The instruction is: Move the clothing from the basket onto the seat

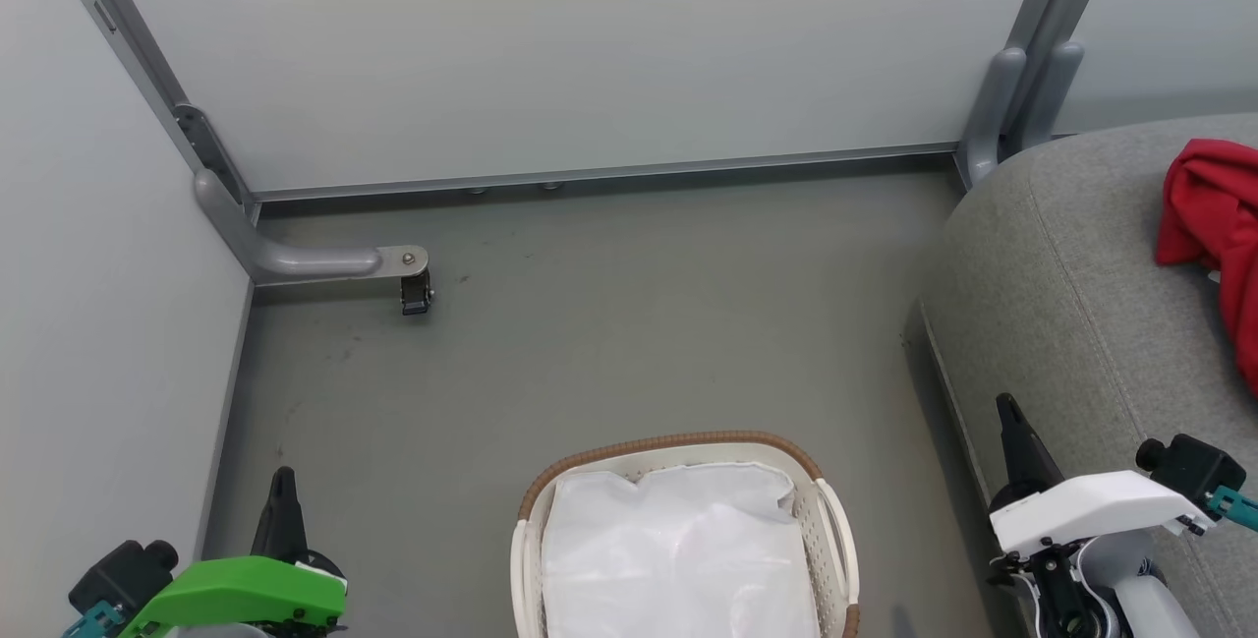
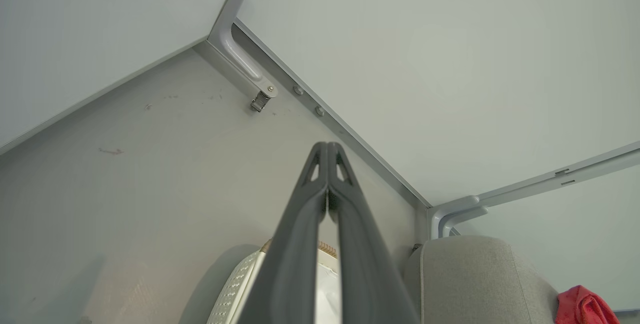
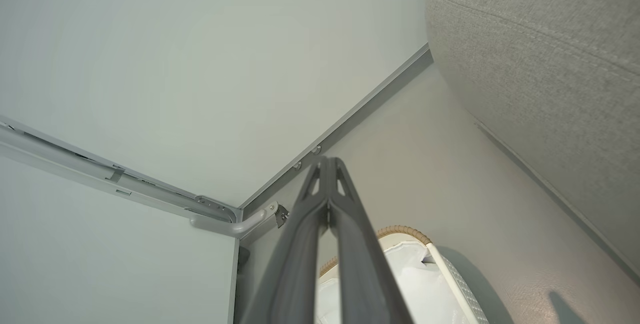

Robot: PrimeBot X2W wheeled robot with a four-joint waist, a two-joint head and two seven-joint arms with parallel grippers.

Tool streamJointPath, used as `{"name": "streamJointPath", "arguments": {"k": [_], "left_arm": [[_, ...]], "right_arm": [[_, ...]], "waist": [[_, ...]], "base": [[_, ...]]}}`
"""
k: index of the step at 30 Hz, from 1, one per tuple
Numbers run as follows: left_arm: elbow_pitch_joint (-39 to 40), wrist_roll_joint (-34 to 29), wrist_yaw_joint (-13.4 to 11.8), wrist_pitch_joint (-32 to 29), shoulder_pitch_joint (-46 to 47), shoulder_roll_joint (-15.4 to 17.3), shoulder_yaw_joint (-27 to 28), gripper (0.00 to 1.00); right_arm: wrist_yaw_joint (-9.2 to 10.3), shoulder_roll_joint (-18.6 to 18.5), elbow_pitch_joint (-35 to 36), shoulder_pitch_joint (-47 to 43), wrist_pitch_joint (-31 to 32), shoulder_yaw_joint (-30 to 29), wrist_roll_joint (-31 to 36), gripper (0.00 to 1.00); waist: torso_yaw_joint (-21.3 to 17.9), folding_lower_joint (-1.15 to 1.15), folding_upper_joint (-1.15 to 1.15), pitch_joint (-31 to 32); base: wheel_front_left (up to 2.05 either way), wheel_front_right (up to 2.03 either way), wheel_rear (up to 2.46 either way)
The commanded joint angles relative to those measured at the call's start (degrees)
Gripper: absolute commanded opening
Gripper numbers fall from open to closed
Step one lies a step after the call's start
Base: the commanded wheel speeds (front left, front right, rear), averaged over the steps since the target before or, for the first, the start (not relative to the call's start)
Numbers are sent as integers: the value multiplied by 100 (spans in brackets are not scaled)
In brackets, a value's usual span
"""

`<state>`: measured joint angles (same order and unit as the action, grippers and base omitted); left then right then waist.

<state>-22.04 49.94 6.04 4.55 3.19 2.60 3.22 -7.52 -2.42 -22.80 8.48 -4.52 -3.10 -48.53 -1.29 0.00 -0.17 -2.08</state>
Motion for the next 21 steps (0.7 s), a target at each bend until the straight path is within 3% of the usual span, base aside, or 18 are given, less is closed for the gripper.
{"name": "streamJointPath", "arguments": {"k": [1,21], "left_arm": [[111,185,19,-48,162,34,31,0],[334,1466,66,-389,221,38,134,0]], "right_arm": [[2,-41,113,-15,47,-31,-205,0],[3,-47,366,-85,386,-134,-1529,0]], "waist": [[3,0,6,3],[34,0,9,49]], "base": [[0,0,0],[0,0,0]]}}
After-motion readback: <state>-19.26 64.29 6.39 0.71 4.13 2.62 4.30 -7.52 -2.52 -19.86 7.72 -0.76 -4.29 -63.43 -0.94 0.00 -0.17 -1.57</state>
